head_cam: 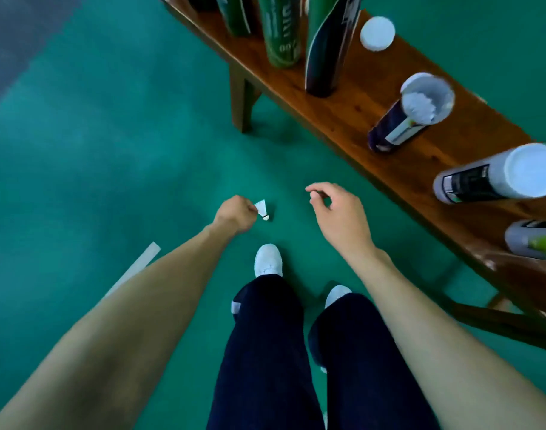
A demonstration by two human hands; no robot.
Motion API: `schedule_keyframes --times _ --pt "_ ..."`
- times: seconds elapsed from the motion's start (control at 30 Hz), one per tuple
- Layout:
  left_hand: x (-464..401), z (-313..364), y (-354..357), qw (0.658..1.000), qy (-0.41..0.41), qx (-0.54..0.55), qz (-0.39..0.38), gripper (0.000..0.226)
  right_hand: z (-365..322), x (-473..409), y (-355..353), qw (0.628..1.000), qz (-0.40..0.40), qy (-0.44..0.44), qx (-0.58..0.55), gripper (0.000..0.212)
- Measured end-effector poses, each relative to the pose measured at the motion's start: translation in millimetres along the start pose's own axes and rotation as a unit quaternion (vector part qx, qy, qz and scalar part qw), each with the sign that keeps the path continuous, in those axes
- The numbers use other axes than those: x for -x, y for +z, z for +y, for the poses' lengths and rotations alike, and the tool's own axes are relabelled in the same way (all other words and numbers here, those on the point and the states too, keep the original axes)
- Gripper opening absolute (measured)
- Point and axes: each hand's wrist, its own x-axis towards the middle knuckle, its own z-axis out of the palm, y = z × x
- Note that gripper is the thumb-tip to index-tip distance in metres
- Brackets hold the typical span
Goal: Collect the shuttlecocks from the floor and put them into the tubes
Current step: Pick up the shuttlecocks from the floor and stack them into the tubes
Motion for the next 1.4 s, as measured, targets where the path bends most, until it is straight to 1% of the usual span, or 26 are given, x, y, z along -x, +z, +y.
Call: schedule_keyframes --times 0.07,0.17,0.3,0.4,0.47,0.5,0.57,0.6,0.67,0.7,0.77,0.83,0.9,0.97,1.03,1.07,1.13,1.2,1.27,1.33,1.4 --pt "-54.3 -21.4 37.6 1.0 -0.003 -0.011 -0.027 0.022 44.7 -21.2 36.2 1.0 -0.005 0.005 -0.003 0.021" --pt "-122.4 -45.8 85.5 0.998 0.005 -0.027 -0.052 0.03 97.0 -55.7 80.3 1.0 -0.023 0.006 0.01 0.023" --pt "-203.7 -65.1 131.3 0.998 0.04 -0.016 -0.055 0.029 141.3 -115.5 125.7 0.994 -0.105 0.02 0.039 0.028" --pt "-240.2 -71.7 152.0 0.997 0.031 -0.04 -0.062 0.03 160.8 -143.4 145.3 0.988 -0.146 0.015 0.058 0.025" --pt "-245.8 -70.1 158.5 0.996 0.026 -0.062 -0.057 0.03 166.5 -147.2 143.7 0.988 -0.142 0.014 0.064 0.023" --pt "-242.6 -68.5 160.0 0.997 0.022 -0.062 -0.043 0.027 166.1 -144.3 138.8 0.989 -0.136 0.019 0.061 0.022" --pt "-219.8 -63.9 152.7 0.998 0.007 -0.055 -0.008 0.021 154.1 -128.7 120.4 0.991 -0.125 0.036 0.045 0.021" --pt "-206.6 -62.1 147.4 0.998 0.012 -0.055 0.015 0.024 144.7 -116.9 110.0 0.991 -0.12 0.047 0.034 0.02" --pt "-164.9 -49.2 120.1 0.998 0.007 0.015 0.064 0.029 114.2 -87.9 78.2 0.991 -0.115 0.068 0.006 0.02" --pt "-136.9 -37.5 99.6 0.995 0.015 0.056 0.082 0.021 93.9 -72.6 58.0 0.991 -0.113 0.077 -0.007 0.02" --pt "-84.0 -18.8 64.8 0.984 0.048 0.12 0.122 0.02 56.2 -46.0 30.1 0.989 -0.105 0.095 -0.034 0.02" --pt "-19.3 6.7 23.5 0.973 0.086 0.159 0.146 0.022 9.4 -18.3 -2.5 0.988 -0.077 0.112 -0.073 0.022" --pt "47.1 33.9 -15.8 0.96 0.13 0.199 0.151 0.026 -38.9 8.6 -36.0 0.985 -0.033 0.126 -0.116 0.026" --pt "107.7 58.0 -51.2 0.947 0.164 0.239 0.14 0.028 -81.7 34.5 -67.6 0.974 0.028 0.148 -0.168 0.03" --pt "156.0 80.2 -83.5 0.938 0.199 0.244 0.145 0.03 -115.2 59.5 -99.0 0.957 0.095 0.175 -0.209 0.032" --pt "174.8 92.0 -98.3 0.932 0.225 0.234 0.159 0.03 -127.6 70.1 -113.3 0.951 0.123 0.181 -0.218 0.032" --pt "202.7 122.8 -126.8 0.912 0.294 0.209 0.193 0.022 -148.8 85.6 -144.5 0.937 0.173 0.191 -0.235 0.032" --pt "218.5 158.7 -150.2 0.892 0.364 0.18 0.198 0.014 -161.8 96.4 -172.4 0.923 0.21 0.203 -0.25 0.032" --pt "220.5 194.0 -166.2 0.877 0.411 0.154 0.194 0.012 -167.5 101.2 -191.5 0.914 0.238 0.203 -0.26 0.032" --pt "212.9 230.7 -173.8 0.875 0.428 0.113 0.194 0.013 -165.4 103.9 -208.7 0.904 0.258 0.209 -0.269 0.033" --pt "198.0 262.3 -167.6 0.882 0.423 0.06 0.2 0.015 -156.4 105.3 -221.5 0.898 0.267 0.219 -0.274 0.033"
